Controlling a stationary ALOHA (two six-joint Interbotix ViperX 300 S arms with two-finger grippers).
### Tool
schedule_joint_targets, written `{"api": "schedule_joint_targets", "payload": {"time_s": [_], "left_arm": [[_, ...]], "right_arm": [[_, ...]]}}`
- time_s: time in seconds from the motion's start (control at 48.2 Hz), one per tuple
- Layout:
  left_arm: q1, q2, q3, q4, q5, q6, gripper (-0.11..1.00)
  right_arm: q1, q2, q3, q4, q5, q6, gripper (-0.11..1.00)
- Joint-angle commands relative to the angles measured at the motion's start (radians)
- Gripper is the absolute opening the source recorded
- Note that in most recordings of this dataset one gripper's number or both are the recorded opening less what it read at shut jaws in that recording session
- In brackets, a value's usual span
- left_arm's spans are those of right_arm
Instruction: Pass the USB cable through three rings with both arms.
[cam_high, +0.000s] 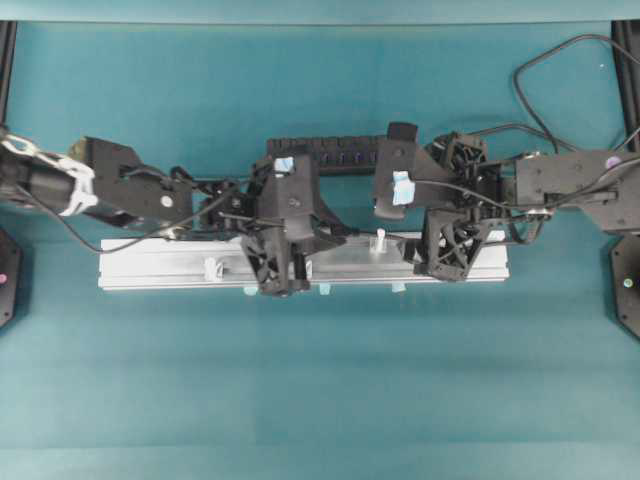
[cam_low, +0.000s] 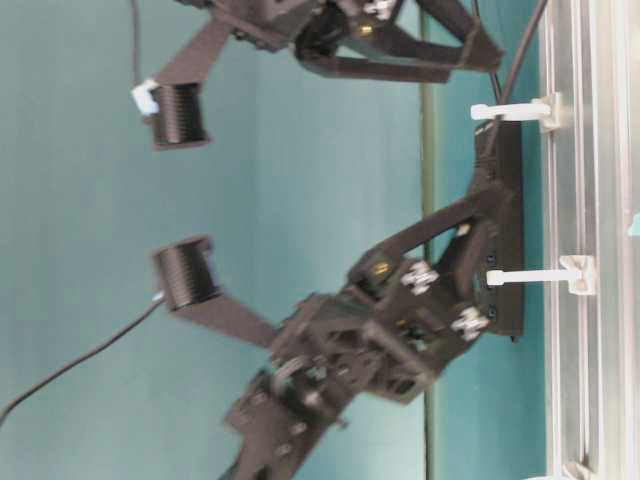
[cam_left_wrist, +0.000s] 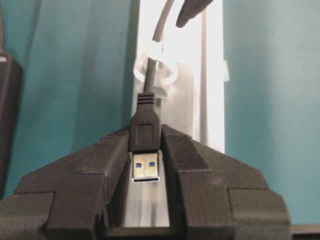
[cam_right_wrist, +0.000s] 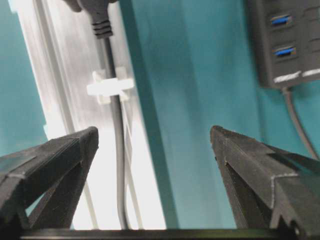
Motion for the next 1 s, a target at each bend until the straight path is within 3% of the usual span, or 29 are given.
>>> {"api": "schedule_joint_targets", "payload": {"time_s": [0.0,0.249,0.581,0.829,0.974], "left_arm": [[-0.015,-0.078,0.005,0.002,0.002,0.005,0.23],[-0.021,-0.178,0.054,0.002,0.000,0.041,0.23],[-0.037,-0.186,0.064,0.002,0.008,0.071,0.23],[-0.034,-0.183,0.060,0.002,0.008,0.072,0.23],[-0.035,-0.183,0.060,0.002,0.008,0.072,0.23]], "right_arm": [[-0.002,-0.029,-0.028,0.000,-0.006,0.009,0.78],[-0.002,-0.032,-0.061,0.000,-0.044,0.008,0.77],[0.021,-0.003,-0.089,0.000,-0.178,0.009,0.76],[0.037,0.037,-0.084,0.000,-0.235,0.009,0.60],[0.044,0.058,-0.080,0.000,-0.238,0.009,0.58]]}}
